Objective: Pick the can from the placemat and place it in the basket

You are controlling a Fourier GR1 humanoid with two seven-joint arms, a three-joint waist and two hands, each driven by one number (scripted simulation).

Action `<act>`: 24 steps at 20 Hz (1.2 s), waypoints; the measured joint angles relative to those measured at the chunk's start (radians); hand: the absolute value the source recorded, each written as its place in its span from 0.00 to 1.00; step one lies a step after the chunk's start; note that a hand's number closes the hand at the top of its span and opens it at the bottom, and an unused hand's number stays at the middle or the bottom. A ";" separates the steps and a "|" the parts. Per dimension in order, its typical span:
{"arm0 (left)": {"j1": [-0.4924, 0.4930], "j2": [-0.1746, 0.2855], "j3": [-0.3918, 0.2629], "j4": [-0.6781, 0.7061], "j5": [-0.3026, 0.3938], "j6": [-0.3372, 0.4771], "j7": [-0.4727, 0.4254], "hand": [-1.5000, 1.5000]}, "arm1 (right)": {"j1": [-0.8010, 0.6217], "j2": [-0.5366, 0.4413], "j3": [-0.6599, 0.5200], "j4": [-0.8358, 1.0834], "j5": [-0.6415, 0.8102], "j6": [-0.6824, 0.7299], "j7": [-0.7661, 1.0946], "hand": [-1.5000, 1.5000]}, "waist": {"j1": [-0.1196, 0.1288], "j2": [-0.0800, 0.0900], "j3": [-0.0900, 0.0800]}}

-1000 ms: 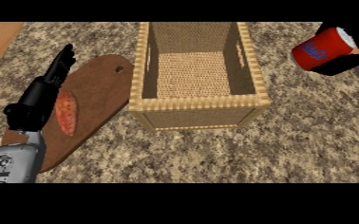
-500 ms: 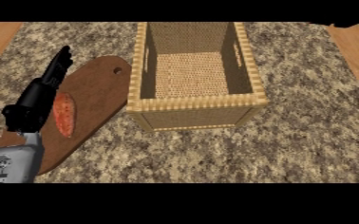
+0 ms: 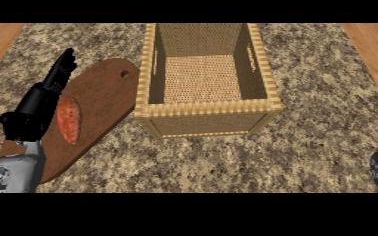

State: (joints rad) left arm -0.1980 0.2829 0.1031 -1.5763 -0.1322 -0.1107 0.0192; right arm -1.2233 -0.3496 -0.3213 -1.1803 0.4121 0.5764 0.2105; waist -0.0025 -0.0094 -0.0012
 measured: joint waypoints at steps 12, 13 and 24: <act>-0.024 -0.013 -0.001 0.006 -0.017 0.004 0.004 0.50 | -0.106 0.168 0.130 0.011 -0.017 0.005 0.298 1.00 | 0.009 0.008 0.000; -0.020 -0.011 0.002 0.000 -0.015 0.001 0.009 0.50 | -0.095 0.186 0.144 0.001 -0.016 0.004 0.321 1.00 | 0.008 0.007 0.000; -0.025 -0.016 0.009 0.033 -0.019 -0.005 -0.026 0.50 | -0.096 0.134 0.314 0.027 0.105 0.107 0.370 1.00 | 0.008 0.010 0.001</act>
State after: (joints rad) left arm -0.2227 0.2672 0.1116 -1.5430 -0.1517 -0.1160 -0.0065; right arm -1.3193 -0.2160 -0.0077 -1.1532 0.5174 0.6834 0.5802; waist 0.0057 0.0001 -0.0006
